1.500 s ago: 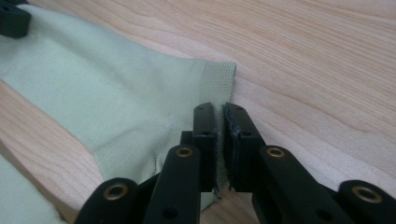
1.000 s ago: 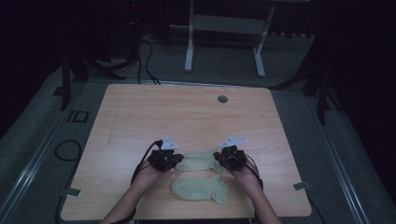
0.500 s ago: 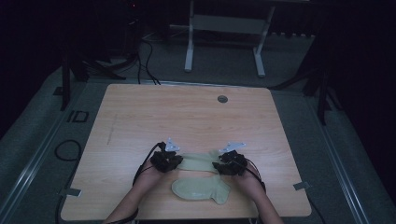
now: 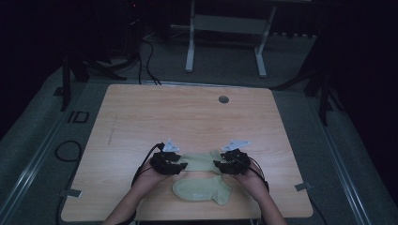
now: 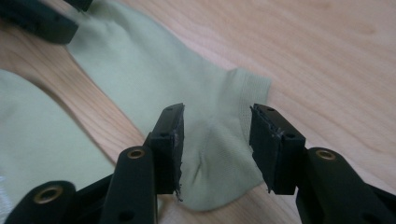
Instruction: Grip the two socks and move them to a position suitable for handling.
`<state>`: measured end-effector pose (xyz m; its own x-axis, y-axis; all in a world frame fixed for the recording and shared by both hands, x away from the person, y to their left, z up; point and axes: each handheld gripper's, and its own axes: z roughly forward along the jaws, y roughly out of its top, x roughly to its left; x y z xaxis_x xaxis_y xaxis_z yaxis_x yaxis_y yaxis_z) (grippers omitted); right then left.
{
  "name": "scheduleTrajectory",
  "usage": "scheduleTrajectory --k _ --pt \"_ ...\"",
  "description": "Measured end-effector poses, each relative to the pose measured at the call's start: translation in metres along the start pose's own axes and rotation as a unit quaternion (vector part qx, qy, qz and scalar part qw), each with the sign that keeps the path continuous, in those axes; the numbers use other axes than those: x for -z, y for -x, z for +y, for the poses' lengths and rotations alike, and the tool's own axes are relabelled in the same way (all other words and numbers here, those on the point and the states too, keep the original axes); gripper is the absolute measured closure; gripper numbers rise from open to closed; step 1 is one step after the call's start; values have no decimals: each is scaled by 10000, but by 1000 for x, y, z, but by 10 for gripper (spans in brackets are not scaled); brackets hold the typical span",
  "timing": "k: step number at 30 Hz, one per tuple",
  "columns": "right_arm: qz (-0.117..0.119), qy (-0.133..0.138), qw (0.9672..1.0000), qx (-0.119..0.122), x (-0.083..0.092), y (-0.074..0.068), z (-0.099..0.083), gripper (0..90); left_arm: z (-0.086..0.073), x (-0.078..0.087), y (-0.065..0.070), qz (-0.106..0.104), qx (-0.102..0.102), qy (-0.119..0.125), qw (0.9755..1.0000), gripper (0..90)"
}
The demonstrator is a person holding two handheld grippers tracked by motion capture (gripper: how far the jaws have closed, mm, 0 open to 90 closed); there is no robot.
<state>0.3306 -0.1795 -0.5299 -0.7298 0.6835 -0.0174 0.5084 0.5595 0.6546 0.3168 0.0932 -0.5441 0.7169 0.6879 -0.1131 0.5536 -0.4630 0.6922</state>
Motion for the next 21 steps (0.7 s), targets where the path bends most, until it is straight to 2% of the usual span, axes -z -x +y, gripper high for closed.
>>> scheduleTrajectory --k 1,2,4,7,10,12,13,14,15,19,21 --pt "0 0 10000 0 0 0 0 553 0 0 0 0 0 0 10000 486" --pt "-71 70 9999 39 7 -4 -1 581 0 4 1 -4 -7 15 10000 466" --pt "-22 108 9999 92 15 -9 -3 596 -2 12 4 -51 15 -11 10000 416" --pt "37 51 9998 207 22 -16 -11 596 -8 23 8 -33 7 24 10000 416" --pt "112 7 9997 196 28 -22 -20 596 -16 31 11 -80 36 58 9999 418" --pt "133 -65 9996 231 31 -24 -27 596 -22 35 13 -203 98 81 9997 426" --pt "133 -65 9996 231 31 -24 -27 596 -24 36 15 -160 94 51 9998 426" --pt "156 -129 9996 214 32 -27 -36 596 -28 36 18 -111 -8 -14 9999 426" --pt "156 -129 9996 214 32 -27 -36 596 -30 36 20 -108 -54 -47 9999 426" --pt "196 -263 9993 202 33 -30 -50 601 -39 35 26 -212 29 -134 9997 434" --pt "249 -363 9989 165 32 -32 -58 613 -41 34 28 -243 38 -176 9995 472"
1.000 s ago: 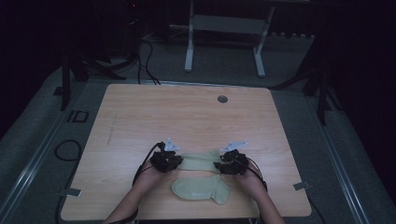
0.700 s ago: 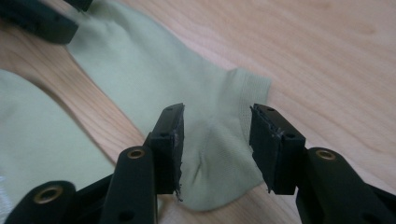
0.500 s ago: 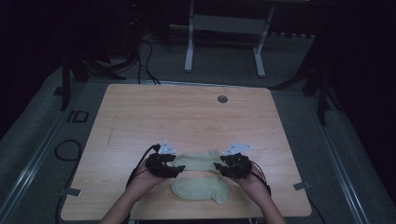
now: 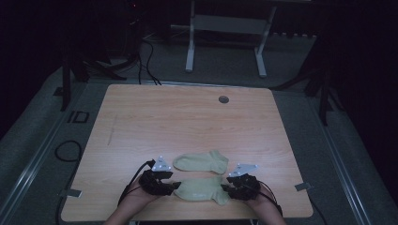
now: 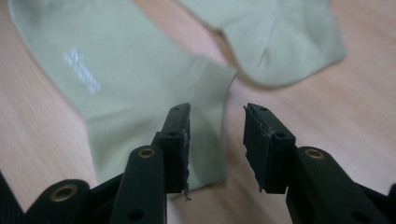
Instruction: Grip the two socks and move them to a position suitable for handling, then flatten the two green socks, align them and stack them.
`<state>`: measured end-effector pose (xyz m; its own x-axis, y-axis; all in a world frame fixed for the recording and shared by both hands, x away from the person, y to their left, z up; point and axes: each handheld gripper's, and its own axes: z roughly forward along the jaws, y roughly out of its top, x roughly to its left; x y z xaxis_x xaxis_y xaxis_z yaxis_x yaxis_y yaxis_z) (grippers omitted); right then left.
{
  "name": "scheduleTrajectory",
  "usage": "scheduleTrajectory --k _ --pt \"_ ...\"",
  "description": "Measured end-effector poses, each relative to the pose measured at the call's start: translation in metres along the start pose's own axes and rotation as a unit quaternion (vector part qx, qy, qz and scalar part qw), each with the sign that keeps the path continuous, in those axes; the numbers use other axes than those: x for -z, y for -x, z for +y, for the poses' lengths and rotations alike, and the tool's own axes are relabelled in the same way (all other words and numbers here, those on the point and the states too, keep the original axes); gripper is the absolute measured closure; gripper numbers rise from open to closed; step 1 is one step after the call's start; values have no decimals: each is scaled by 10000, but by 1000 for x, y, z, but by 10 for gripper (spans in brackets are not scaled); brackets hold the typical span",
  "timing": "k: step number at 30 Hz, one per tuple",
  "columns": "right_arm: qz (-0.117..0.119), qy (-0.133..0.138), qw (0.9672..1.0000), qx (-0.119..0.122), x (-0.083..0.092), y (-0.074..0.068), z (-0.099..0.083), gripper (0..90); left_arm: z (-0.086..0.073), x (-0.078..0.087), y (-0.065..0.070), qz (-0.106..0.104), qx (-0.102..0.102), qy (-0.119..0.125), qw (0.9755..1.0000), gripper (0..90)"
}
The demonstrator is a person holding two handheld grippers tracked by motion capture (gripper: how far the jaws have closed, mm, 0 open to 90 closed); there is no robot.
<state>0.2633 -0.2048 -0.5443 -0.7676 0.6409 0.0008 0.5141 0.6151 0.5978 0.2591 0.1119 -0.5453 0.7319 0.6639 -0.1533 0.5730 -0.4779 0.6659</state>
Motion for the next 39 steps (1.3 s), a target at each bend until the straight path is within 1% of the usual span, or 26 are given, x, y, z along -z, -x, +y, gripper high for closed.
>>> scheduleTrajectory --k 3,4,6,7,8,10,11,13,14,15,16,17,19,20,22,23,25,26,27,30,31,33,34,36,37,39 --pt "-14 -52 10000 -7 -2 -1 -4 625 -4 -3 2 -52 -19 -43 10000 488" --pt "-7 -62 10000 -10 -3 -3 -7 642 -6 -5 3 -24 -84 -119 9999 531" --pt "-7 -25 10000 -21 -3 -3 -8 670 -7 -8 4 -2 -76 -168 9998 553" --pt "-18 -31 10000 -22 -3 -4 -8 691 -7 -8 4 -2 -76 -168 9998 581" --pt "-18 -31 10000 -22 -3 -4 -8 691 -8 -9 4 17 -112 -200 9997 581" --pt "-28 5 10000 3 -3 -6 -8 753 -9 -12 5 -18 -143 -231 9996 659" --pt "-29 8 10000 20 -3 -7 -8 781 -8 -12 6 44 -223 -253 9994 693" --pt "-12 13 10000 96 -4 -8 -8 811 -8 -13 7 19 -255 -265 9993 779" --pt "-12 13 10000 96 -4 -8 -8 811 -8 -14 9 -34 -237 -270 9993 779" --pt "-4 17 9999 103 -4 -8 -8 822 -8 -14 10 -47 -237 -266 9994 871" --pt "-8 25 9999 97 -4 -8 -9 824 -7 -14 11 -9 -262 -275 9993 874" --pt "-14 48 9999 98 -4 -9 -9 828 -7 -15 12 14 -232 -275 9994 878" --pt "-25 63 9999 82 -4 -9 -9 838 -6 -15 13 48 -261 -300 9992 884" --pt "-46 72 9999 94 -4 -10 -9 842 -6 -14 14 65 -244 -289 9993 886" --pt "-53 72 9999 92 -4 -10 -9 845 -5 -14 14 55 -216 -264 9994 888" --pt "-72 81 9999 98 -3 -10 -9 849 -5 -11 14 85 -202 -235 9995 888" --pt "-65 145 9998 82 0 -11 -9 852 -3 -8 13 45 -172 -178 9997 889" --pt "-58 184 9998 84 2 -10 -8 852 -3 -5 13 62 -140 -145 9998 889" --pt "-41 224 9997 45 4 -10 -8 853 -2 -3 13 62 -121 -113 9998 889" --pt "-23 373 9993 23 12 -10 -4 853 2 5 14 89 -179 -4 9998 889" --pt "-16 429 9991 16 16 -11 -3 853 3 8 14 59 -170 44 9998 889" --pt "3 523 9986 45 21 -12 0 853 6 15 13 96 -138 134 9998 890" --pt "-34 580 9983 54 25 -12 2 853 8 18 12 47 -120 168 9998 890" --pt "-41 667 9977 100 31 -12 8 853 13 25 11 122 -112 268 9995 890" --pt "-85 732 9972 127 35 -12 10 853 16 27 11 94 -117 298 9994 890" --pt "-75 786 9968 153 41 -10 17 853 22 32 10 163 -112 338 9992 890"
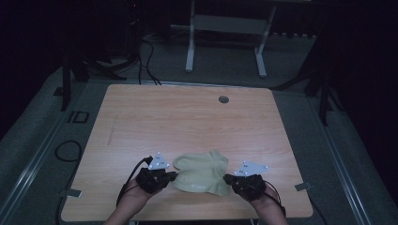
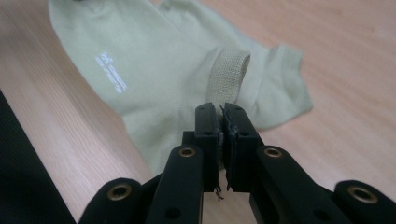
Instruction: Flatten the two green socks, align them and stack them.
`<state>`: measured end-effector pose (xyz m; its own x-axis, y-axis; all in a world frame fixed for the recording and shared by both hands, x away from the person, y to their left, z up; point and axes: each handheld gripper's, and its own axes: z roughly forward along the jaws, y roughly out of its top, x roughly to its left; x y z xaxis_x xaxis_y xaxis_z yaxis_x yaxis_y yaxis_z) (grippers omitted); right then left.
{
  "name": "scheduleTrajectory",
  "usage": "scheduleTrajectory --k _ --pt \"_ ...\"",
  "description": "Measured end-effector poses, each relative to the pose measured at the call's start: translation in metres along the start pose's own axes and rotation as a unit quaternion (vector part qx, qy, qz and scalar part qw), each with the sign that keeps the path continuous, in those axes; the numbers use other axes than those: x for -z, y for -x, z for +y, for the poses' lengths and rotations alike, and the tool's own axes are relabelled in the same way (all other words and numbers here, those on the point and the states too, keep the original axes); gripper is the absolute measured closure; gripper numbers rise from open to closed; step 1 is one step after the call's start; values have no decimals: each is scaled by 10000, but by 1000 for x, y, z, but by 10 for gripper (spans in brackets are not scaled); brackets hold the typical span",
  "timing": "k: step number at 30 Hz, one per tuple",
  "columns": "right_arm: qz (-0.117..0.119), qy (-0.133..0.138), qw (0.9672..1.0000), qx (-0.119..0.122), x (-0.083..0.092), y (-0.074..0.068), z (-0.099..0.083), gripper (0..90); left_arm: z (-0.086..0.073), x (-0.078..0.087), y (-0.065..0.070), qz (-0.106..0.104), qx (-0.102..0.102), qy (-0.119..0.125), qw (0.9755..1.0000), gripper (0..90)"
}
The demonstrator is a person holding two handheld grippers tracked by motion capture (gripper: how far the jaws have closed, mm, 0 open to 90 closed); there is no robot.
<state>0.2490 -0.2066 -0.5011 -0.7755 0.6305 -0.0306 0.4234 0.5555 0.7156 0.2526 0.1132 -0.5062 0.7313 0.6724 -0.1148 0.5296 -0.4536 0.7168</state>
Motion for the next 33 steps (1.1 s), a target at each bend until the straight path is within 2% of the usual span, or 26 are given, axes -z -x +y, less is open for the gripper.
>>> scheduleTrajectory --k 4,9,10,16,22,26,33 --pt "-140 174 9997 -4 8 10 16 853 14 3 -3 81 -52 16 10000 890" --pt "-206 318 9992 -107 11 22 32 853 32 3 -11 147 7 66 9999 889" --pt "-219 336 9991 -147 11 25 34 853 35 3 -13 231 -12 57 9997 890" --pt "-257 197 9992 -232 -3 40 46 853 47 -6 -26 331 93 -89 9994 890" --pt "-220 -70 9991 -347 -22 52 50 852 47 -21 -39 316 278 -298 9987 890" --pt "-199 -214 9987 -415 -33 57 46 852 44 -29 -44 293 389 -401 9980 889" --pt "-194 -485 9973 -516 -51 64 38 851 37 -44 -48 280 462 -572 9969 889"
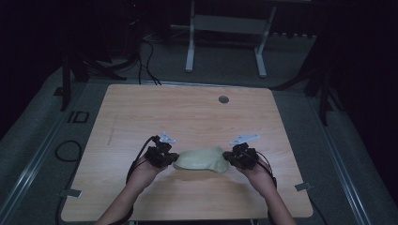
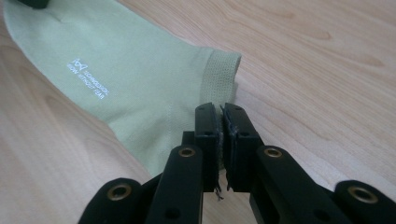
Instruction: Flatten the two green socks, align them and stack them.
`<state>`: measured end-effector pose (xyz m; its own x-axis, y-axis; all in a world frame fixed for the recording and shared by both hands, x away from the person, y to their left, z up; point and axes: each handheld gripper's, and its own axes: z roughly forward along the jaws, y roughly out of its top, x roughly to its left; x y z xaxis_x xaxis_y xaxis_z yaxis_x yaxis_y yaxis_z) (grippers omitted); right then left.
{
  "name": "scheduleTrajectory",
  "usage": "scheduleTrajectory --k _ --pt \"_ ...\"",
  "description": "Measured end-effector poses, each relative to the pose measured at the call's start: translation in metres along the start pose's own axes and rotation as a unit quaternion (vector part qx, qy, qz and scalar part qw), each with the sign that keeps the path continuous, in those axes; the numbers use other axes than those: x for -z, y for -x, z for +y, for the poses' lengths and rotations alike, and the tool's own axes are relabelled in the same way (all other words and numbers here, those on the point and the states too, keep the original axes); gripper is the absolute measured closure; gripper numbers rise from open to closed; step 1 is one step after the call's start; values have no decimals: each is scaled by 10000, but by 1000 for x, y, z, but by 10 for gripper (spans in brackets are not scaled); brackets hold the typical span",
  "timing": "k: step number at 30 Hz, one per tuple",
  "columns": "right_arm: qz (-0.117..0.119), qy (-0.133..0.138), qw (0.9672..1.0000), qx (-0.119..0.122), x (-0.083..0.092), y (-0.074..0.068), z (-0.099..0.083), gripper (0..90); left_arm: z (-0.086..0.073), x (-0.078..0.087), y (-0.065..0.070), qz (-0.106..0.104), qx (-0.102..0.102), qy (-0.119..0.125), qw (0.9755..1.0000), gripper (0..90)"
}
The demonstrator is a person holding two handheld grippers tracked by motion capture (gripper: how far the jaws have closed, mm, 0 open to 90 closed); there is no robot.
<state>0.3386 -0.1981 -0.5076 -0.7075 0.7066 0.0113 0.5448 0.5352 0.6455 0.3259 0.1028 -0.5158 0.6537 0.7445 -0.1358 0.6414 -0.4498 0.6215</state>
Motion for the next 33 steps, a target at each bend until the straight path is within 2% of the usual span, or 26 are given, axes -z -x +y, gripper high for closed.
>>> scheduleTrajectory --k 7,12,13,18,26,27,28,30,33 --pt "-77 -225 9997 -26 -16 5 -1 851 -3 -19 -2 102 33 -183 9998 888" --pt "-94 -308 9995 -43 -25 6 -4 850 -5 -26 -2 115 -21 -289 9995 888" --pt "-103 -329 9994 -53 -27 5 -4 850 -6 -27 -3 65 -5 -308 9995 888" --pt "-100 -429 9990 -63 -33 7 -8 848 -7 -31 -5 97 37 -327 9994 888" --pt "-55 -447 9989 -144 -36 9 -11 824 -8 -34 -6 8 62 -342 9994 882" --pt "-44 -454 9989 -142 -36 9 -10 800 -7 -33 -6 -1 64 -300 9995 856" --pt "-53 -455 9988 -159 -34 8 -9 763 -7 -30 -4 3 52 -280 9996 790" --pt "-86 -307 9993 -172 -26 6 -6 672 -4 -24 -2 64 25 -98 9999 688" --pt "-41 -23 9999 -125 -9 -3 -1 631 1 -12 3 130 -13 155 9998 640"
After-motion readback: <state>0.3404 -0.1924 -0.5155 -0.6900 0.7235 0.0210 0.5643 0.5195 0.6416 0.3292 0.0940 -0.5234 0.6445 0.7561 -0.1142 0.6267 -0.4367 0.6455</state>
